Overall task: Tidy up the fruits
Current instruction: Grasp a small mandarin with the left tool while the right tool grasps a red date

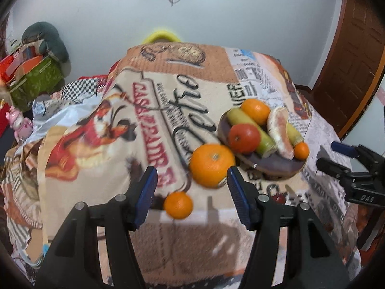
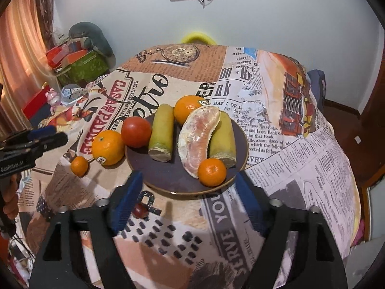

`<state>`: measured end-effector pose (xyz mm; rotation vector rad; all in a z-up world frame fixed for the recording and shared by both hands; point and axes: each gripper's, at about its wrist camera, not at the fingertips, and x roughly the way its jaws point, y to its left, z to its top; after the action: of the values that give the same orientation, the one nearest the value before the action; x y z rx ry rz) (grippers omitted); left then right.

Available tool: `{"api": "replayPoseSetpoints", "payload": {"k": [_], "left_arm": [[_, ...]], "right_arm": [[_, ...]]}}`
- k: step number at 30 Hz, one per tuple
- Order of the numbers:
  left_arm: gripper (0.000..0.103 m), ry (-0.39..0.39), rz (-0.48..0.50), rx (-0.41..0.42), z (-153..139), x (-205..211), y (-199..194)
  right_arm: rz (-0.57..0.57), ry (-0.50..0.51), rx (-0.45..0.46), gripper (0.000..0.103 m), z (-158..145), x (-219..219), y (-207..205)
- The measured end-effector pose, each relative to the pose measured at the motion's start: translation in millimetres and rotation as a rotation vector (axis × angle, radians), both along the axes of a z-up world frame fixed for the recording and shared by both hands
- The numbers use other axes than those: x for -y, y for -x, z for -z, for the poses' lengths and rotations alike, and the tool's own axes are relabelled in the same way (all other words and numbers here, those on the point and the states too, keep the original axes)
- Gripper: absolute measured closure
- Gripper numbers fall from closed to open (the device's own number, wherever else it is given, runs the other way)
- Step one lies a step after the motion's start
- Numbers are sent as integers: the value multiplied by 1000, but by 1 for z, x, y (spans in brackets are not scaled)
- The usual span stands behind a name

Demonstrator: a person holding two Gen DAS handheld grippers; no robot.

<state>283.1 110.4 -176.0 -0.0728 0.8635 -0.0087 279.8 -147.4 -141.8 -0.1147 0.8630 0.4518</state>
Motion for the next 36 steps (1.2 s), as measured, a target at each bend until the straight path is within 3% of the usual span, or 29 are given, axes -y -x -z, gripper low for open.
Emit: {"api": "replayPoseSetpoints", "payload": {"k": [7,15,19,22,25,32,36], "left_arm": [[43,-5,12,-29,14,-10,23],[43,7,48,-71,36,-15,35],[43,18,61,-77,45,-18,36],[43,31,69,-75,48,-20,33],[44,39,74,-65,51,-21,28],[59,64,90,-79,60,-19,7],[62,76,85,-90,66,-19,2]], "right_arm": [[15,55,-23,19,6,-17,11],[18,103,-94,19,33,-35,22],[2,73,-119,23,43,-42,26],[-10,77,-135,34,47,-48,25],[-26,86,-131,37,50,-55,25],[-55,69,-174,65,58,-59,20],[-58,69,-183,74,62,-57,20]]}}
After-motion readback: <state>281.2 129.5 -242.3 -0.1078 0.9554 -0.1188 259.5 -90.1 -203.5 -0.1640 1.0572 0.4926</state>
